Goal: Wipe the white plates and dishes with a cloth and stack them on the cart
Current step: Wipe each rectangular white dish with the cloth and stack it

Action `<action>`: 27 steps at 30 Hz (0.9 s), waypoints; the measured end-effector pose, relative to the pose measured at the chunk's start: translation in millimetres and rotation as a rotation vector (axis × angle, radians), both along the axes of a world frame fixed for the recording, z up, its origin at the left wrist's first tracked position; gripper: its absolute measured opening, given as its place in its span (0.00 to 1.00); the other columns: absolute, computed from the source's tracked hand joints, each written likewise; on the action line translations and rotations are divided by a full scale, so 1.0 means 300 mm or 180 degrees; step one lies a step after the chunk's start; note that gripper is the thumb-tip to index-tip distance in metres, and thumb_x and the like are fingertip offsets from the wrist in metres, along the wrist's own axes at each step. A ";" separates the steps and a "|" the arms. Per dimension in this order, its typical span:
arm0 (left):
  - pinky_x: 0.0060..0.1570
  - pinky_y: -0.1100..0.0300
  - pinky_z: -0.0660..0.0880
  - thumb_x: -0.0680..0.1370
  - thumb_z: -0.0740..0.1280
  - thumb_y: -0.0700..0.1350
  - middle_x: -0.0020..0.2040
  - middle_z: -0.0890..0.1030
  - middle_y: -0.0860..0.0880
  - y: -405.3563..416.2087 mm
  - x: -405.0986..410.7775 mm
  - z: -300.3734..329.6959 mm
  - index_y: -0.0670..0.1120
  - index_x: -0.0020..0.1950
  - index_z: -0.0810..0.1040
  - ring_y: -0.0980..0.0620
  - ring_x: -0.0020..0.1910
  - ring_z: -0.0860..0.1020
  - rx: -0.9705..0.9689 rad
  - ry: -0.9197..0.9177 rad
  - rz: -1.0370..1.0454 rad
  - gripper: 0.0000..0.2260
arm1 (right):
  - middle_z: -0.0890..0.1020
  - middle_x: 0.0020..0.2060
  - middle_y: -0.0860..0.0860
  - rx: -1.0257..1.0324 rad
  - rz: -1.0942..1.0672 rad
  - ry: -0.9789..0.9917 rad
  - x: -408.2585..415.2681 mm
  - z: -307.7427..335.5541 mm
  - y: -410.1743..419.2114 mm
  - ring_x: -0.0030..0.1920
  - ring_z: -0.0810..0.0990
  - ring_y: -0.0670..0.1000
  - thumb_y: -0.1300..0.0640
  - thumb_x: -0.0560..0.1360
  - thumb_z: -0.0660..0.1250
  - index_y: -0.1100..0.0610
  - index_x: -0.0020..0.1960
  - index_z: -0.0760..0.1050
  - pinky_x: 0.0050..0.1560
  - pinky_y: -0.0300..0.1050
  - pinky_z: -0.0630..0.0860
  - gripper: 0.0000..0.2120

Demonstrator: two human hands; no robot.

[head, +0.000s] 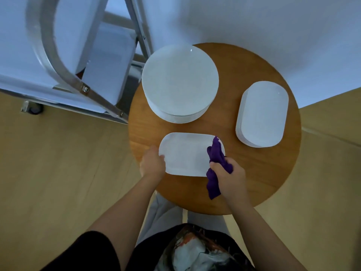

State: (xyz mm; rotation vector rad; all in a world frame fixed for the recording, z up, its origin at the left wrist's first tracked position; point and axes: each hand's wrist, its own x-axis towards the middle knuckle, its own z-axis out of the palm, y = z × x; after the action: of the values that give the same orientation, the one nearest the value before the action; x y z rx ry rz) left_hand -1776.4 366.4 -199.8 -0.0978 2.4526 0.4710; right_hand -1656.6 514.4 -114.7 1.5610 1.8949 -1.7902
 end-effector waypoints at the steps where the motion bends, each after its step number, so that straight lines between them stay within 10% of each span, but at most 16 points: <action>1: 0.39 0.55 0.70 0.79 0.61 0.42 0.49 0.79 0.42 0.000 -0.004 0.006 0.41 0.56 0.73 0.43 0.47 0.78 0.0008 0.0000 0.0039 0.08 | 0.79 0.41 0.49 -0.0007 -0.0040 -0.0013 -0.001 0.001 -0.003 0.41 0.79 0.50 0.57 0.73 0.69 0.51 0.53 0.72 0.29 0.34 0.71 0.11; 8: 0.30 0.61 0.66 0.78 0.60 0.40 0.38 0.72 0.49 -0.009 -0.016 0.086 0.45 0.48 0.67 0.52 0.36 0.71 0.0905 -0.0043 0.0900 0.02 | 0.79 0.39 0.47 0.0046 -0.0189 -0.0018 0.007 0.009 -0.013 0.39 0.79 0.51 0.57 0.72 0.69 0.48 0.48 0.72 0.30 0.37 0.73 0.08; 15: 0.66 0.42 0.68 0.80 0.51 0.62 0.64 0.74 0.46 0.067 0.004 0.171 0.46 0.70 0.68 0.43 0.65 0.71 0.1931 -0.1326 0.2089 0.26 | 0.80 0.37 0.50 0.0036 -0.0190 0.0051 0.014 0.054 -0.019 0.35 0.78 0.49 0.59 0.73 0.67 0.54 0.53 0.74 0.28 0.36 0.72 0.09; 21: 0.63 0.41 0.71 0.78 0.49 0.65 0.63 0.75 0.44 0.090 0.017 0.262 0.51 0.68 0.69 0.42 0.62 0.74 0.2063 -0.1363 0.1872 0.26 | 0.77 0.58 0.51 0.0976 0.0861 0.0308 0.009 0.111 -0.068 0.58 0.75 0.52 0.60 0.72 0.69 0.54 0.63 0.72 0.52 0.46 0.79 0.21; 24: 0.56 0.46 0.77 0.79 0.51 0.64 0.56 0.80 0.46 0.087 0.013 0.331 0.51 0.62 0.74 0.45 0.55 0.78 0.2469 -0.1383 0.1703 0.23 | 0.64 0.72 0.51 0.2072 0.1871 0.0453 -0.040 0.154 -0.099 0.73 0.58 0.55 0.47 0.73 0.63 0.52 0.74 0.60 0.72 0.54 0.56 0.31; 27: 0.54 0.48 0.78 0.78 0.53 0.64 0.50 0.82 0.47 0.087 0.005 0.413 0.52 0.52 0.78 0.46 0.52 0.80 0.2686 -0.1255 0.1688 0.21 | 0.43 0.76 0.47 0.2174 0.3314 0.0331 -0.110 0.190 -0.106 0.75 0.37 0.53 0.38 0.75 0.54 0.42 0.75 0.38 0.69 0.52 0.33 0.36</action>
State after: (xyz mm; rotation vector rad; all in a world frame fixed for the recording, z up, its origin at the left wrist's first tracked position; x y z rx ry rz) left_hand -1775.0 392.6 -75.7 -0.4367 1.6573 1.5087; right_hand -1689.7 482.5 -57.8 0.2912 2.7416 -0.8058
